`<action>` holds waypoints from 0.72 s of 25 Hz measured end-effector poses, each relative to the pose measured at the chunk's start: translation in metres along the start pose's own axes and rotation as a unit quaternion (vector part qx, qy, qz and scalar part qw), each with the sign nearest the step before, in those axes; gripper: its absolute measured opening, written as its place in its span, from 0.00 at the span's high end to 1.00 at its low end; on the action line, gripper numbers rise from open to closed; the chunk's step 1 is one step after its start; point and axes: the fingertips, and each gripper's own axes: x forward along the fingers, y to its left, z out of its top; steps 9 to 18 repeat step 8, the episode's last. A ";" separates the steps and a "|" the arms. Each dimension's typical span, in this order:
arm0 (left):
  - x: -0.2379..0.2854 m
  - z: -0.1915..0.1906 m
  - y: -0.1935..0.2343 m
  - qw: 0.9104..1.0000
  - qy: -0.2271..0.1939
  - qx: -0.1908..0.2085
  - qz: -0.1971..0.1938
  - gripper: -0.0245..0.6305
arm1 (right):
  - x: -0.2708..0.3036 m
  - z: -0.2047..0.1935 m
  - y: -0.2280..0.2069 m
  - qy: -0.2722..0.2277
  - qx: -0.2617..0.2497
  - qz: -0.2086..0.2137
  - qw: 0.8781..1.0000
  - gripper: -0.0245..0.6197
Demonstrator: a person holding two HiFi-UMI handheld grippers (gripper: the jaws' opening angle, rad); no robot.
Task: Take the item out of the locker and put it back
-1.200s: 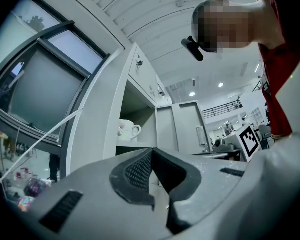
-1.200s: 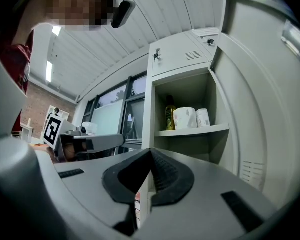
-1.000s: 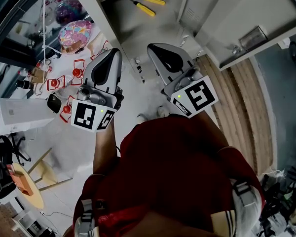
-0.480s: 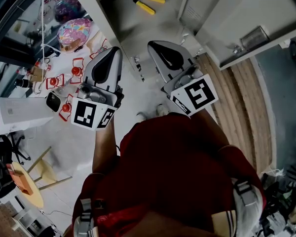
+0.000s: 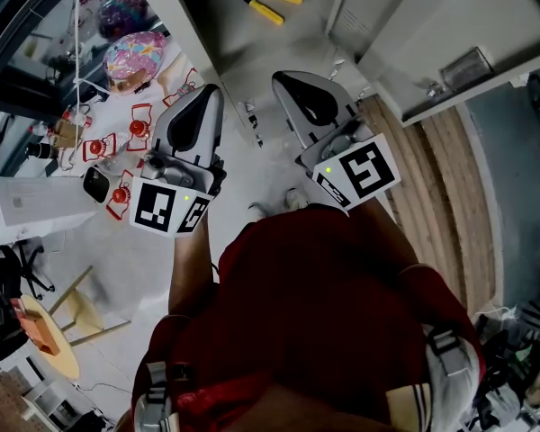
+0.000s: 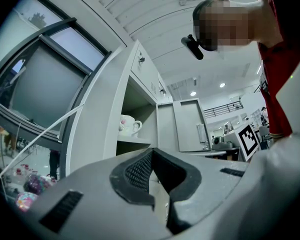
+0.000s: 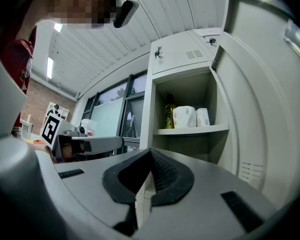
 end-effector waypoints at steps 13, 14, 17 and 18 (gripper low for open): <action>-0.003 0.000 0.003 1.000 -0.002 -0.001 0.001 0.95 | 0.001 0.000 0.001 -0.001 -0.001 -0.005 1.000 0.97; -0.003 0.000 0.003 1.000 -0.002 -0.001 0.001 0.95 | 0.001 0.000 0.001 -0.001 -0.001 -0.005 1.000 0.97; -0.003 0.000 0.003 1.000 -0.002 -0.001 0.001 0.95 | 0.001 0.000 0.001 -0.001 -0.001 -0.005 1.000 0.97; -0.003 0.000 0.003 1.000 -0.002 -0.001 0.001 0.95 | 0.001 0.000 0.001 -0.001 -0.001 -0.005 1.000 0.97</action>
